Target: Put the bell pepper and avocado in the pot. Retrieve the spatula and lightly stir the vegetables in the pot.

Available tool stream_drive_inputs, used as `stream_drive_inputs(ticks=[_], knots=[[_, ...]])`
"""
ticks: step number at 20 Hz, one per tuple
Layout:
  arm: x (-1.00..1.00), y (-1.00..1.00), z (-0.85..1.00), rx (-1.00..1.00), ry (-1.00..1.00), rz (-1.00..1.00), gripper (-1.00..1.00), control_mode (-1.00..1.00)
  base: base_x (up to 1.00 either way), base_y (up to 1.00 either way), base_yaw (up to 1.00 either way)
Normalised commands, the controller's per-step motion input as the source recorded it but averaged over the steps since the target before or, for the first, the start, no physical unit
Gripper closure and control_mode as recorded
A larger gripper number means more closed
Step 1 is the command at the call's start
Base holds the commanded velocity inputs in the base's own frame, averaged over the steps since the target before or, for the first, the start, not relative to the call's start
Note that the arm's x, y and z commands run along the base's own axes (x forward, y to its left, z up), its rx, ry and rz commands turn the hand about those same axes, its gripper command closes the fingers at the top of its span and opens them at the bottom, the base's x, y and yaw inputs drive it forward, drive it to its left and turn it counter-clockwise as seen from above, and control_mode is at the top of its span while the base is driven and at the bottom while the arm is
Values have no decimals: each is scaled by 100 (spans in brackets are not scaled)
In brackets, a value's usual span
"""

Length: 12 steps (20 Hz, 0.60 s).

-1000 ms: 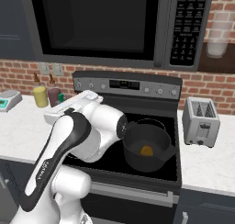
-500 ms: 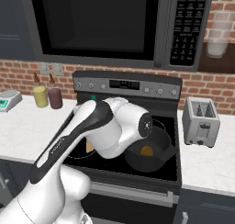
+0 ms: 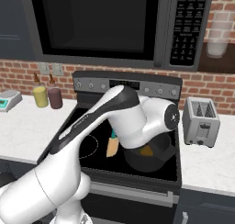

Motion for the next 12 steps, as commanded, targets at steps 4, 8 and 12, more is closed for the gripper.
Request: stream_drive_inputs(ticks=[4,8,12], knots=[[4,-37,0,9,1,-5,100,-100,0,0,0],[7,-24,0,4,-1,-4,100,-100,0,0,0],[38,-23,0,0,0,-7,100,-100,0,0,0]])
